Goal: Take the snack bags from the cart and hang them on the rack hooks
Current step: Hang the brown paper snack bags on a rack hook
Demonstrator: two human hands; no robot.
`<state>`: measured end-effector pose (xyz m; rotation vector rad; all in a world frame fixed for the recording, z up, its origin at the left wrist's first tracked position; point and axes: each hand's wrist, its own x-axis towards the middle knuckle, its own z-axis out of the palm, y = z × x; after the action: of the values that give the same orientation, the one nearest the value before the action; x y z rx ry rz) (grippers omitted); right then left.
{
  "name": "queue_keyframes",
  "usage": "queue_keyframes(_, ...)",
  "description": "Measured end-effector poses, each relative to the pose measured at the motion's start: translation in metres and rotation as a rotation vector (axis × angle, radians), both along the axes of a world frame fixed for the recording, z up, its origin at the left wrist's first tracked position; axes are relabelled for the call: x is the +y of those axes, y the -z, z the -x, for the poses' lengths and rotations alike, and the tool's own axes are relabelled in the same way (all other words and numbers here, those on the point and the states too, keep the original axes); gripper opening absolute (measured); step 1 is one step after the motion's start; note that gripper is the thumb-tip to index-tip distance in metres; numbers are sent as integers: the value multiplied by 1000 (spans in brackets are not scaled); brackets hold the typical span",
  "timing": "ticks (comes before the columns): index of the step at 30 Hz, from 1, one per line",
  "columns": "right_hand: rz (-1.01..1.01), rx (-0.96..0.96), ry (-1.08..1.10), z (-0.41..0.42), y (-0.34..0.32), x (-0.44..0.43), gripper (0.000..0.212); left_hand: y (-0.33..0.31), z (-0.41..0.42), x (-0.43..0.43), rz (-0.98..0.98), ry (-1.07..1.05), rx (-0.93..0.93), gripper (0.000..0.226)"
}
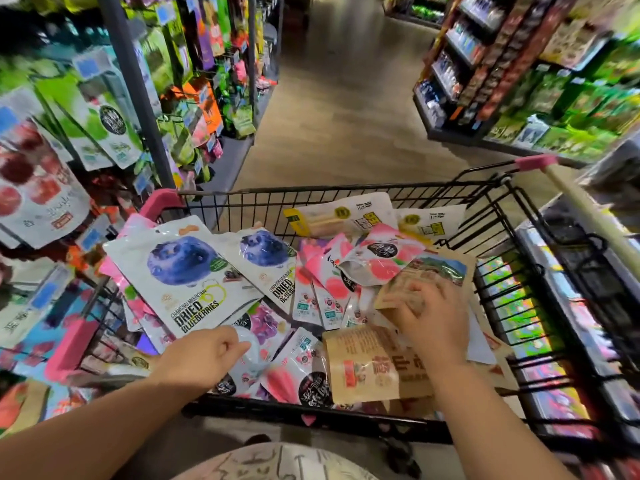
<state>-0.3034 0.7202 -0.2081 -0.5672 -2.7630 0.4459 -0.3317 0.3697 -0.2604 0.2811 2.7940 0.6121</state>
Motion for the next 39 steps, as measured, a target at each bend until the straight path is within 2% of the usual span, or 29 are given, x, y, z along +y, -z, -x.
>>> queue_keyframes(2, -70, -209, 10, 3, 6, 19, 57, 1, 1, 0, -14, 5, 10, 37)
queue_keyframes(4, -3, -369, -35, 6, 14, 33, 70, 2, 2, -1, -23, 10, 4, 38)
queue_keyframes(7, 100, -391, -106, 5, 20, 38, 57, 3, 3, -2, -21, 23, -6, 38)
queue_keyframes(10, 120, -296, -142, 2, 20, 34, 41, 3, 2, -4, -43, 32, -3, 38)
queue_keyframes(14, 329, 16, -113, -2, 7, 19, 33, 4, 3, -5, -75, 45, -10, 39)
queue_keyframes(17, 486, 111, -3, -8, -17, 8, 32, 3, 3, -6, -106, 54, 4, 40)
queue_keyframes(21, 551, 284, 126, -18, -50, 0, 30, 1, 3, -5, -121, 51, 6, 40)
queue_keyframes(24, 888, 482, 222, -23, -80, -9, 26, 0, 2, -4, -111, 47, 15, 40)
queue_keyframes(27, 1180, 485, 260, -19, -88, -21, 35, -1, 3, -4, -157, 43, -78, 37)
queue_keyframes(29, 1445, 452, 187, -13, -81, -35, 37, -4, 4, 1, -323, 22, -210, 30)
queue_keyframes(30, 1616, 424, 161, -9, -75, -46, 39, -10, 3, 7, -439, -1, -291, 34)
queue_keyframes(34, 2057, 253, 211, 1, -41, -94, 40, -39, -7, 40, -823, -139, -654, 83)
queue_keyframes(35, 2133, 206, 218, 2, -34, -105, 38, -47, -10, 47, -910, -168, -746, 86)
queue_keyframes(37, 2233, 115, 187, 2, -30, -127, 40, -60, -16, 56, -1103, -234, -878, 69)
queue_keyframes(39, 2272, 52, 150, 0, -26, -142, 42, -68, -18, 62, -1331, -355, -930, 58)
